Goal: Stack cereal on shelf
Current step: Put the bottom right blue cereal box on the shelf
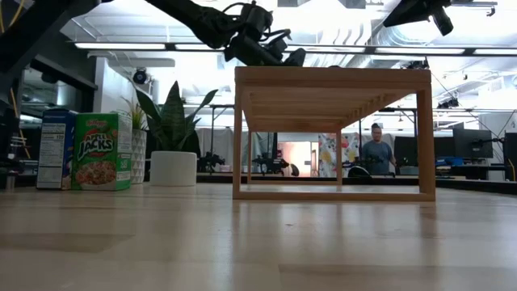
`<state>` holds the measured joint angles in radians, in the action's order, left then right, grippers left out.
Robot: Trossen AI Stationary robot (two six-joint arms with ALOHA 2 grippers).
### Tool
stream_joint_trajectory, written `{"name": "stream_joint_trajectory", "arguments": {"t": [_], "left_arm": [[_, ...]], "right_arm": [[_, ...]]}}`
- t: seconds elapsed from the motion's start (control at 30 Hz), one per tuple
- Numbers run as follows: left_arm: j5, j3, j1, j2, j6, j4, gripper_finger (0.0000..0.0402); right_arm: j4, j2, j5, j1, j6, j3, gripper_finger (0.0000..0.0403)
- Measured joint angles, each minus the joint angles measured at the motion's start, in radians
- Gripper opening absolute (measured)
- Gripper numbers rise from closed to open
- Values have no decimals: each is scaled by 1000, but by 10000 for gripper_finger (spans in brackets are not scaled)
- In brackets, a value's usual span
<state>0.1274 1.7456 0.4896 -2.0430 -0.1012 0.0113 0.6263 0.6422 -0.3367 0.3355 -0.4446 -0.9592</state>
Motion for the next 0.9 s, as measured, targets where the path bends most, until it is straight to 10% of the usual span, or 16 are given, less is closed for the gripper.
{"name": "stream_joint_trajectory", "arguments": {"t": [0.9], "left_arm": [[-75,1,-13,12,-28,28,230]], "right_arm": [[0,0,0,0,0,0,0]]}}
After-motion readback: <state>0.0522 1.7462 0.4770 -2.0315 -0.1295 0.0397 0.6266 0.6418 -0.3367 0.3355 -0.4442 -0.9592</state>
